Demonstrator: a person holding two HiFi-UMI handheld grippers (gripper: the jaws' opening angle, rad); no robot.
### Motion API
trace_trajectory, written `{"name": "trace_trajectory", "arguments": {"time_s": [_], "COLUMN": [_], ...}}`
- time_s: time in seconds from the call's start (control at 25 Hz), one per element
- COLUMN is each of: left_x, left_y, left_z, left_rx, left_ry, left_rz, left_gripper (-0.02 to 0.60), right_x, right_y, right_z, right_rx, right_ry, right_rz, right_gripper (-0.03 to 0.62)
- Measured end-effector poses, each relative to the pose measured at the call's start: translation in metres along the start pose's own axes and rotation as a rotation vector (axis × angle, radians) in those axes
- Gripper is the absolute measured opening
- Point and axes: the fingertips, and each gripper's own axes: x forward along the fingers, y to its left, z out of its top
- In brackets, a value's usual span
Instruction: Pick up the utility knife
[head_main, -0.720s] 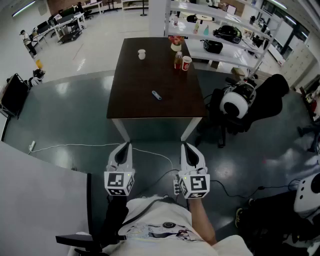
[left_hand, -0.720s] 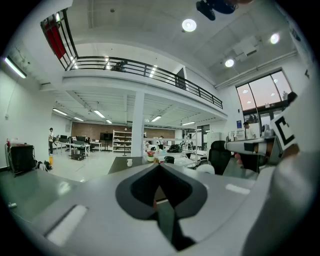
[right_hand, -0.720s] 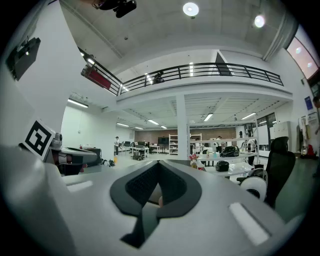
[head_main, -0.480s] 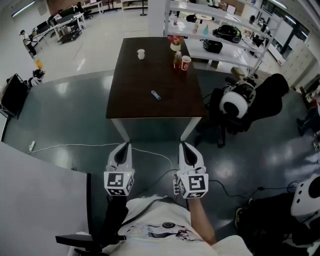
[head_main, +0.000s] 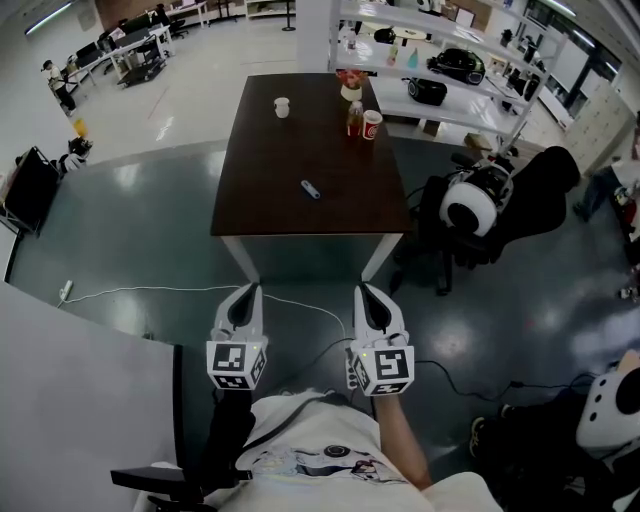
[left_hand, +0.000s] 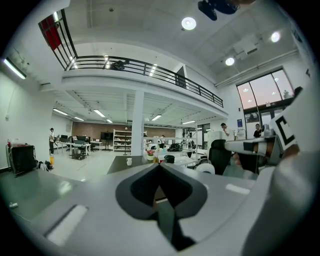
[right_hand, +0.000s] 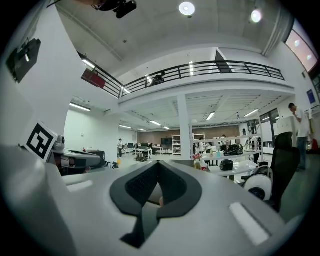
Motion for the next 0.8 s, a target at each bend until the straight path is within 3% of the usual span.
{"name": "trace_trajectory", "arguments": {"time_s": [0.8], "left_x": [0.011], "left_y": [-0.038], "left_z": [-0.024], "left_rx": [-0.006], "left_ry": [0.063], "left_rz": [0.057], "left_gripper": [-0.002], "right_x": [-0.006], "right_y": [-0.028], "right_z": [-0.022], "right_rx": [0.044], "right_ry": [0.040], "right_rz": [0.080], "right_gripper": [0.002]}}
